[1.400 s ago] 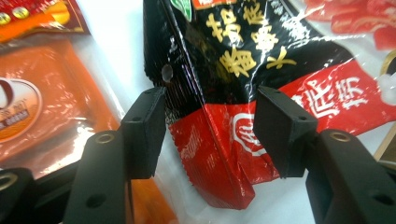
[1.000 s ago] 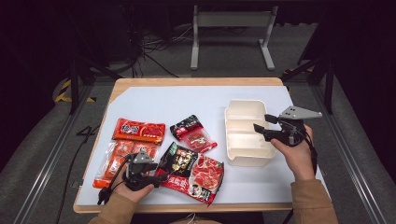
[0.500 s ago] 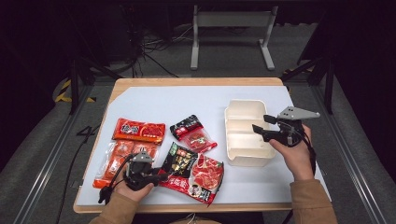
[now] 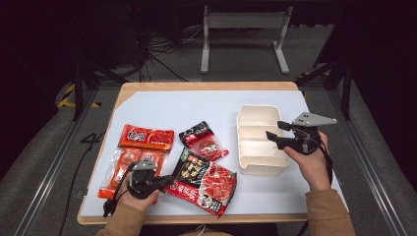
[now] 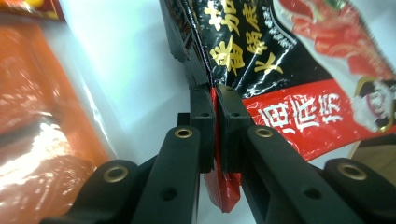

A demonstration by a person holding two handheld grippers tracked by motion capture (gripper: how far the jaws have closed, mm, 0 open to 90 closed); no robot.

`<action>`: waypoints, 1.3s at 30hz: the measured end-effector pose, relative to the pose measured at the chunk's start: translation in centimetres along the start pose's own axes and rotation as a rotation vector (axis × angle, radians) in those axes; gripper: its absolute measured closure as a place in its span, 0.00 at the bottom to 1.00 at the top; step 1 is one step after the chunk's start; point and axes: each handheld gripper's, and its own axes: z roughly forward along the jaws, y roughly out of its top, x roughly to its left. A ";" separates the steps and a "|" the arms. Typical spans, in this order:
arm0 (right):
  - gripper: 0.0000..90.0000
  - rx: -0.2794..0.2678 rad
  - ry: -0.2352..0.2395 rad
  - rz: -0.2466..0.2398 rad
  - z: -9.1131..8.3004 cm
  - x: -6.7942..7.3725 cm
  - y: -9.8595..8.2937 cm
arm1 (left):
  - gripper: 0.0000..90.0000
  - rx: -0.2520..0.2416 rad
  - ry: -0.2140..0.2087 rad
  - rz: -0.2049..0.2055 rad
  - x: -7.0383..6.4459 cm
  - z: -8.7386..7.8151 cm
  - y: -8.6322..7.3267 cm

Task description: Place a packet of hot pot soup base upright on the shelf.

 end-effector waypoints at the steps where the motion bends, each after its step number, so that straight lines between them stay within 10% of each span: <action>1: 0.45 -0.001 -0.003 -0.004 0.0 0.0 0.0 | 0.97 -0.012 0.006 0.010 -0.1 -0.2 0.1; 8: 0.47 -0.009 0.015 -0.006 -0.3 0.4 0.3 | 0.97 -0.070 -0.028 0.012 -0.2 -1.2 1.3; 39: 0.59 -0.091 0.180 -0.132 -2.3 5.4 3.6 | 0.98 -0.275 0.028 0.292 -5.2 -6.7 6.0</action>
